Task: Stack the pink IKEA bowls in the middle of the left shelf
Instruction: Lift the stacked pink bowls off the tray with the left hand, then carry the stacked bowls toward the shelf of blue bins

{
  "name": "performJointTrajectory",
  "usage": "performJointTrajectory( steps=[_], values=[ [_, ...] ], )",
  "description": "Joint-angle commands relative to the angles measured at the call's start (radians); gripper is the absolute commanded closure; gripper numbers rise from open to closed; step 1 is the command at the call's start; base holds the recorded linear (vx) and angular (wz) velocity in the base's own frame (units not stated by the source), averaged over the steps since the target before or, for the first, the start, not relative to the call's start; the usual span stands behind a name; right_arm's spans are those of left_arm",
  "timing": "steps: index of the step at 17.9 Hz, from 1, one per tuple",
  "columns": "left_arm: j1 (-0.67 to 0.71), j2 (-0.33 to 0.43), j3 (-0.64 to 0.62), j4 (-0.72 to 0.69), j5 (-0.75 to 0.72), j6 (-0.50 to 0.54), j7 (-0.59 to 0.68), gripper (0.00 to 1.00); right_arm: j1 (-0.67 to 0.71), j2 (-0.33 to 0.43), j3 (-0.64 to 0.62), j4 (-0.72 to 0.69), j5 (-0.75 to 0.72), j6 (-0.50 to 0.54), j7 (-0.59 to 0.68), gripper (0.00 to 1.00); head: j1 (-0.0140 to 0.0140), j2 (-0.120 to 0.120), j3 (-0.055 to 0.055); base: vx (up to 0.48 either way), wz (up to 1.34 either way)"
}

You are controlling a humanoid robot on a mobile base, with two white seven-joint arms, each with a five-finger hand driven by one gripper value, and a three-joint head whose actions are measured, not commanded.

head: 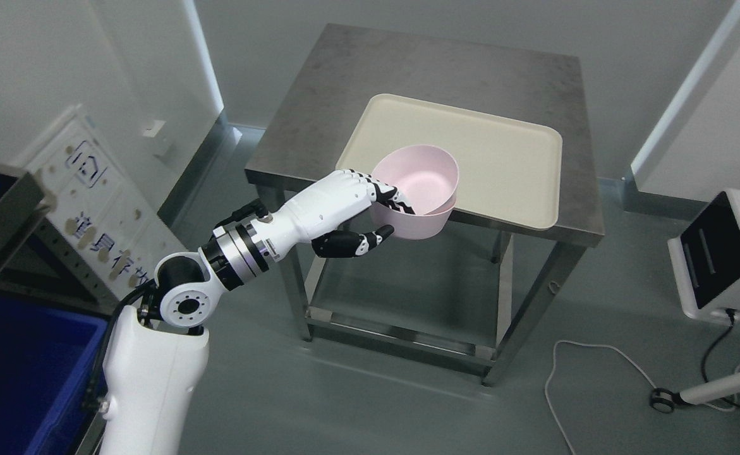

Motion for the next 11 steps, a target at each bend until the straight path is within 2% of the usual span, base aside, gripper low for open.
performJointTrajectory(
  steps=[1,11],
  values=[
    [0.010,0.018,0.050,-0.038,0.010,-0.010,0.002,0.99,0.000,-0.017,-0.009,0.000,0.008,0.000,0.003,0.00,0.0000,0.000,0.000,-0.222,0.47],
    [0.001,0.018,0.034,-0.054,0.012,-0.009,0.012,0.99,0.000,-0.017,-0.009,0.000,0.008,0.000,0.003,0.00,0.0000,0.000,0.000,-0.269,0.82]
  ],
)
